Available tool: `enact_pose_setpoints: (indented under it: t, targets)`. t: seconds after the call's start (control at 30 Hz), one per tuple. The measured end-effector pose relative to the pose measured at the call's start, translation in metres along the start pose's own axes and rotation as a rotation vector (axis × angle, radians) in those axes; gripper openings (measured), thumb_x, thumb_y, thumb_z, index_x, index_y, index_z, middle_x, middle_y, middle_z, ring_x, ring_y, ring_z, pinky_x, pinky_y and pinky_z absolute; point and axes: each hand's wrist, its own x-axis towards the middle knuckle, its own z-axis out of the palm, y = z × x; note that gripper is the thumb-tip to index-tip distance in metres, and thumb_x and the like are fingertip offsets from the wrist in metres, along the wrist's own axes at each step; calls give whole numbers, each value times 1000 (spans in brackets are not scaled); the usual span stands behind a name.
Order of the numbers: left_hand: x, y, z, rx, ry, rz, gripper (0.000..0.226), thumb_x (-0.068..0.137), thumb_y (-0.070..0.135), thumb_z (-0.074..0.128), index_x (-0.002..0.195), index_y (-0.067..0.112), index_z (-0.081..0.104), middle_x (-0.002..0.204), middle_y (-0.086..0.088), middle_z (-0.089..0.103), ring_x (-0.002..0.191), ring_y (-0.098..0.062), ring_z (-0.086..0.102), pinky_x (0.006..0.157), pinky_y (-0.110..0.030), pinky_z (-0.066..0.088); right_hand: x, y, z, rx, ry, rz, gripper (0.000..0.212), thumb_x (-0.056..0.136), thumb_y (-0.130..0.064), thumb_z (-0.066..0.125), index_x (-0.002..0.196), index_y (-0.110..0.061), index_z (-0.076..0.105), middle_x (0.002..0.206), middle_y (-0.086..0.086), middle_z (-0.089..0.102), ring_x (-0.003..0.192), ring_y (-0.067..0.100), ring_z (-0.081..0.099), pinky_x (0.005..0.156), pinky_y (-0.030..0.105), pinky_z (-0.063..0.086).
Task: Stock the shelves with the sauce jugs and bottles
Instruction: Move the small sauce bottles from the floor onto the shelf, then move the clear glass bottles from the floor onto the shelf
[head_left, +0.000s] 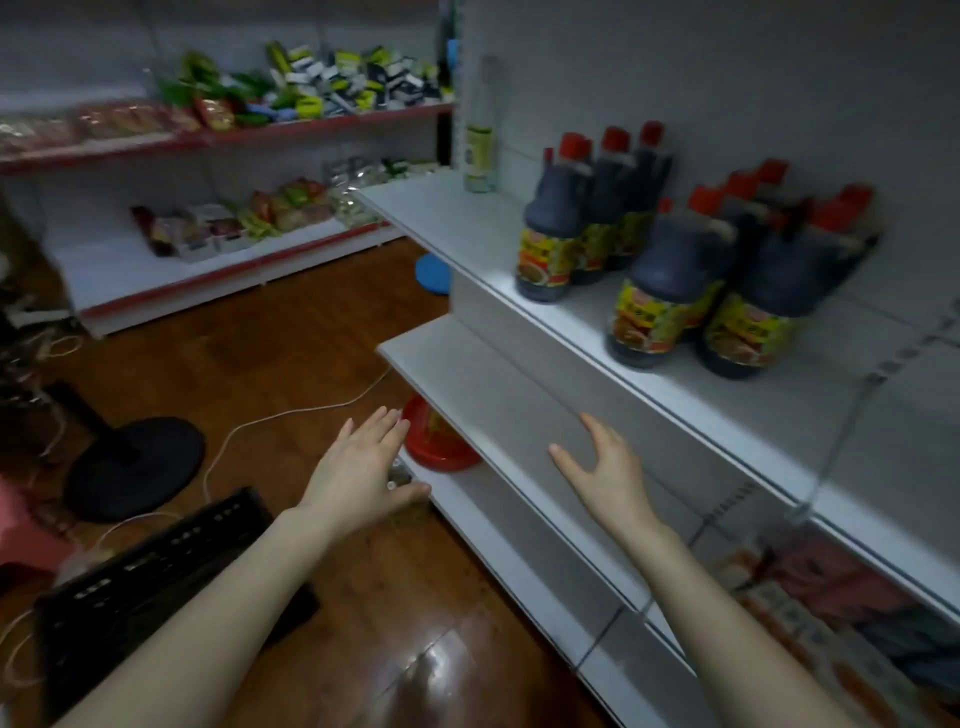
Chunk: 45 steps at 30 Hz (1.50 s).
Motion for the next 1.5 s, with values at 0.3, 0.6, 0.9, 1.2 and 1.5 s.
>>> enact_pose_setpoints:
  t: [0.3, 0.6, 0.9, 1.2, 1.5]
  targets:
    - [-18, -113, 22, -24, -145, -212, 85, 84, 59, 50, 148, 14, 15, 157, -4, 11, 145, -16, 4, 116, -37, 2, 41, -18, 89, -46, -171, 94, 63, 87, -31, 61, 138, -3, 37, 144, 14, 40, 134, 26, 35, 108, 29, 26]
    - [54, -184, 45, -5, -264, -312, 85, 84, 61, 47, 148, 14, 15, 157, -4, 12, 145, -16, 5, 117, -37, 4, 135, -19, 171, -90, -327, 155, 63, 87, -27, 63, 137, 1, 37, 142, 18, 42, 133, 30, 38, 109, 33, 28]
    - [118, -226, 90, -94, -375, -342, 85, 85, 57, 50, 147, 11, 15, 157, -5, 12, 145, -18, 5, 117, -38, 4, 207, -30, 237, -168, -409, 113, 51, 87, -20, 62, 131, 0, 46, 132, 18, 52, 123, 30, 48, 95, 29, 36]
    - [149, -268, 174, -51, -487, -257, 81, 88, 56, 47, 147, 11, 16, 156, -5, 14, 144, -19, 8, 116, -40, 8, 208, 23, 315, -261, -477, 206, 63, 89, -30, 59, 139, -1, 34, 143, 18, 41, 133, 30, 37, 108, 33, 27]
    - [178, -301, 383, 14, -493, -246, 76, 89, 49, 50, 145, 10, 16, 154, -8, 18, 144, -22, 10, 116, -41, 9, 207, 157, 467, -303, -529, 188, 66, 88, -34, 59, 141, -5, 32, 147, 12, 37, 137, 25, 30, 111, 31, 25]
